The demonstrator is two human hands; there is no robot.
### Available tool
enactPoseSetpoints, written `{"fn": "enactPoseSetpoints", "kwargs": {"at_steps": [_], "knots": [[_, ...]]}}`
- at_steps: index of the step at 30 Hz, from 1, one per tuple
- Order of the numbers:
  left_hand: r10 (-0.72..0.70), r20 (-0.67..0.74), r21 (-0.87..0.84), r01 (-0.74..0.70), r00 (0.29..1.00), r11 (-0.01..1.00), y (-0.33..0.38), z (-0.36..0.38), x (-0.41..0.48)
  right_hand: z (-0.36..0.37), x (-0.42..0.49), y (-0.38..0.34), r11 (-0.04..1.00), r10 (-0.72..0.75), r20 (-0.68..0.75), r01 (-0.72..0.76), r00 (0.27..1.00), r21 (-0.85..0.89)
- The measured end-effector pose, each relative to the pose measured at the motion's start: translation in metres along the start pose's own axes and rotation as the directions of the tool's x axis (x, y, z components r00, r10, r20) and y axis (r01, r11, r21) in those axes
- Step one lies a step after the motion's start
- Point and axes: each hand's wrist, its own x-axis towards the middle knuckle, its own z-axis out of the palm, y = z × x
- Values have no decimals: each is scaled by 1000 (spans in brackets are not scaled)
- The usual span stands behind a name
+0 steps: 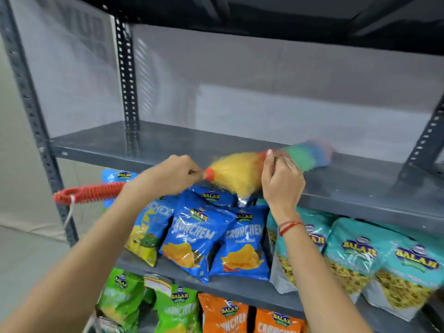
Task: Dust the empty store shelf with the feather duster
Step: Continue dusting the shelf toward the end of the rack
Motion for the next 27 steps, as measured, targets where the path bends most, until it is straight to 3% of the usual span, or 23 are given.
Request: {"fn": "enactPoseSetpoints", "kwargs": {"at_steps": [5, 7, 10, 12, 16, 19, 22, 25, 27], "knots": [[-215, 15, 44, 214, 976, 976, -60, -29, -3, 24, -7, -27, 998, -23, 81, 18, 996, 56], [-258, -171, 160, 285, 951, 945, -70, -30, -4, 34, -12, -40, 997, -64, 105, 58, 992, 58], [-150, -429, 259, 281, 891, 924, -76, -19, -8, 45, -18, -59, 993, -88, 137, 76, 987, 90], [-138, -389, 219, 237, 911, 946, -79, -19, -11, 50, -20, -70, 990, -98, 152, 80, 984, 115], [-127, -149, 125, 146, 981, 981, -90, -32, -15, 59, -23, -87, 985, -104, 203, 72, 974, 157], [-200, -123, 109, 214, 972, 971, -104, -34, -13, 67, -25, -97, 985, -103, 249, 65, 963, 157], [-282, -228, 155, 320, 932, 935, -113, -29, -12, 77, -33, -109, 992, -108, 296, 85, 949, 90], [-215, -453, 270, 363, 865, 892, -114, -12, -14, 84, -45, -111, 994, -107, 362, 111, 926, 12], [-180, -488, 248, 334, 854, 909, -118, -2, -15, 87, -50, -108, 987, -130, 386, 155, 913, -34]]}}
